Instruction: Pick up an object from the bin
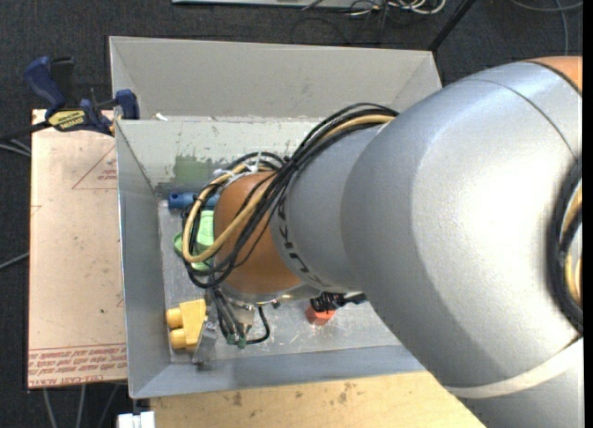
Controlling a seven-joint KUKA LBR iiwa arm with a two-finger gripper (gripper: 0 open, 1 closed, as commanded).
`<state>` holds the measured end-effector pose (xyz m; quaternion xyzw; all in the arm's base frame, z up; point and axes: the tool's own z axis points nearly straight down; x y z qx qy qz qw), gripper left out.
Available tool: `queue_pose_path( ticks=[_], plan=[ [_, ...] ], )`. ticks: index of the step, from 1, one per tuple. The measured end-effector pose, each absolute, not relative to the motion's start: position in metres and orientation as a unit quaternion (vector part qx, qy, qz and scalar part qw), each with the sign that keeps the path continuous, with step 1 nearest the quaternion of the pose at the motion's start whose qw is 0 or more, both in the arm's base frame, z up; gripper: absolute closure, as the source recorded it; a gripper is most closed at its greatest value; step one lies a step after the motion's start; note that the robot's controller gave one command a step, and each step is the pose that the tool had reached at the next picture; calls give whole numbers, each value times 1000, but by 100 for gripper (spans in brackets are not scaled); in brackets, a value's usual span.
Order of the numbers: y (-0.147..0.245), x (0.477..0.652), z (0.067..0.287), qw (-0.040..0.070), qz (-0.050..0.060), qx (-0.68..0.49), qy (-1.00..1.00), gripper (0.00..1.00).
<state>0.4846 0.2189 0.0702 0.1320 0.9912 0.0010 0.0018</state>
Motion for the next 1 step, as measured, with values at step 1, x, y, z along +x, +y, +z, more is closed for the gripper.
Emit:
queue_pose_path(
  ticks=[1],
  plan=[
    [252, 497, 70, 1, 1, 190, 982, 0]
  ],
)
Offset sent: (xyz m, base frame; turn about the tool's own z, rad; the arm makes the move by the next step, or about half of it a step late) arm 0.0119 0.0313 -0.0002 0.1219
